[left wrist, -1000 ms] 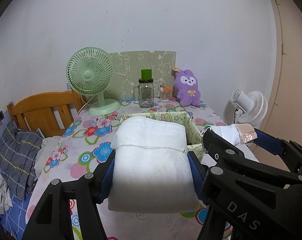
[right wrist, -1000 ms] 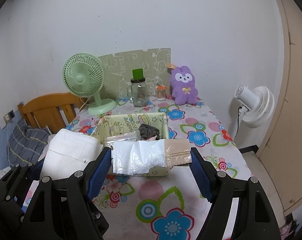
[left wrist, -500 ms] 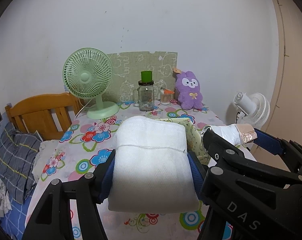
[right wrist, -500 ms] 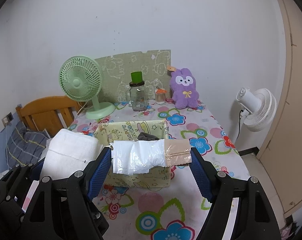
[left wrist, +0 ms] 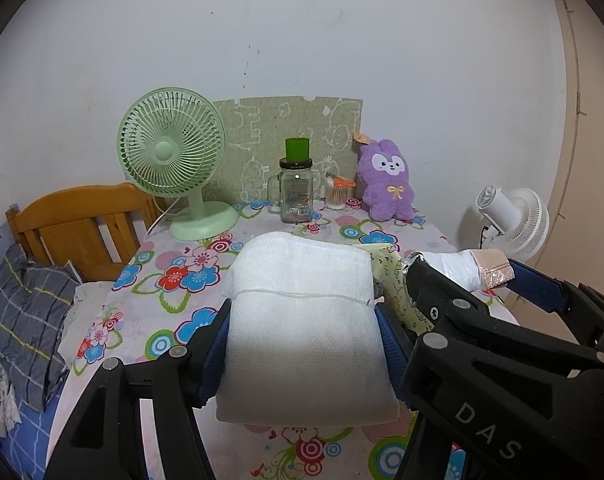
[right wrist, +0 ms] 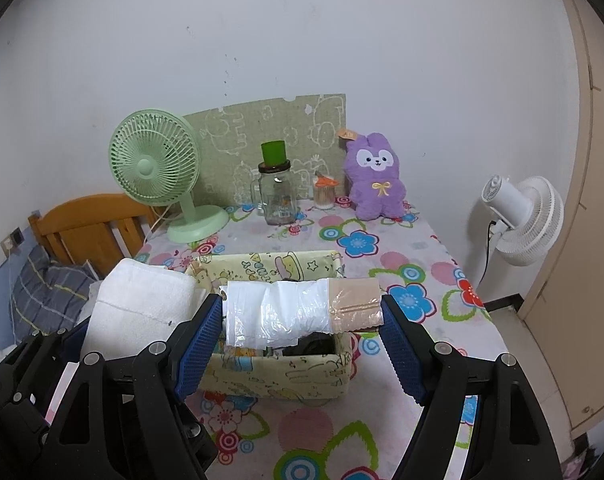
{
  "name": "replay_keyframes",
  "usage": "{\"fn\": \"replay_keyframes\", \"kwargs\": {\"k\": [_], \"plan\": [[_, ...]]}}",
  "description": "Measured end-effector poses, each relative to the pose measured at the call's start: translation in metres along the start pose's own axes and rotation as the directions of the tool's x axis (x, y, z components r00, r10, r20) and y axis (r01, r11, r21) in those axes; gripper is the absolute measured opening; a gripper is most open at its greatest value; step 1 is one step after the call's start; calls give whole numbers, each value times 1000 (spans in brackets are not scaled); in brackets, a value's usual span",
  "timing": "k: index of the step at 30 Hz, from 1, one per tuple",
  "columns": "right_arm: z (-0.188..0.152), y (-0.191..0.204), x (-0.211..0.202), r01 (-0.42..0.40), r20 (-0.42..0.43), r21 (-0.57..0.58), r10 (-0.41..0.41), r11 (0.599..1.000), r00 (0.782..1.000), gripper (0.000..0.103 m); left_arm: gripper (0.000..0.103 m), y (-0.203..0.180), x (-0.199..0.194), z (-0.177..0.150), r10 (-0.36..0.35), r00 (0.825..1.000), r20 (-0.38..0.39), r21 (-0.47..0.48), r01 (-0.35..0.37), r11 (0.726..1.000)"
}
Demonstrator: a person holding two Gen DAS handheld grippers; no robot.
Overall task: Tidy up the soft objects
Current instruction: 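Lift and carry the white pad and white roll over the box with both tools, then lower the white pad and white roll into the box and open both tools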
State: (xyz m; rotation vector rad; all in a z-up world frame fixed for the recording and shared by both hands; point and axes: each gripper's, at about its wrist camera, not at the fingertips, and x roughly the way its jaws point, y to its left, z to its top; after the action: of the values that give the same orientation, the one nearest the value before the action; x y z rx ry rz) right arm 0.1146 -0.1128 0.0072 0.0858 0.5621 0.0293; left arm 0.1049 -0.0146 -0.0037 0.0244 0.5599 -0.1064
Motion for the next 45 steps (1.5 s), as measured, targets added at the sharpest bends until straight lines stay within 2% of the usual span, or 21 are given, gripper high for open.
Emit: {"fn": "replay_keyframes", "kwargs": {"k": [28, 45], "plan": [[20, -4, 59, 25, -49, -7, -25, 1000, 998, 79, 69, 6, 63, 20, -19, 998, -58, 5, 20, 1000], [21, -9, 94, 20, -96, -18, -22, 1000, 995, 79, 69, 4, 106, 19, -39, 992, -123, -12, 37, 999]]}}
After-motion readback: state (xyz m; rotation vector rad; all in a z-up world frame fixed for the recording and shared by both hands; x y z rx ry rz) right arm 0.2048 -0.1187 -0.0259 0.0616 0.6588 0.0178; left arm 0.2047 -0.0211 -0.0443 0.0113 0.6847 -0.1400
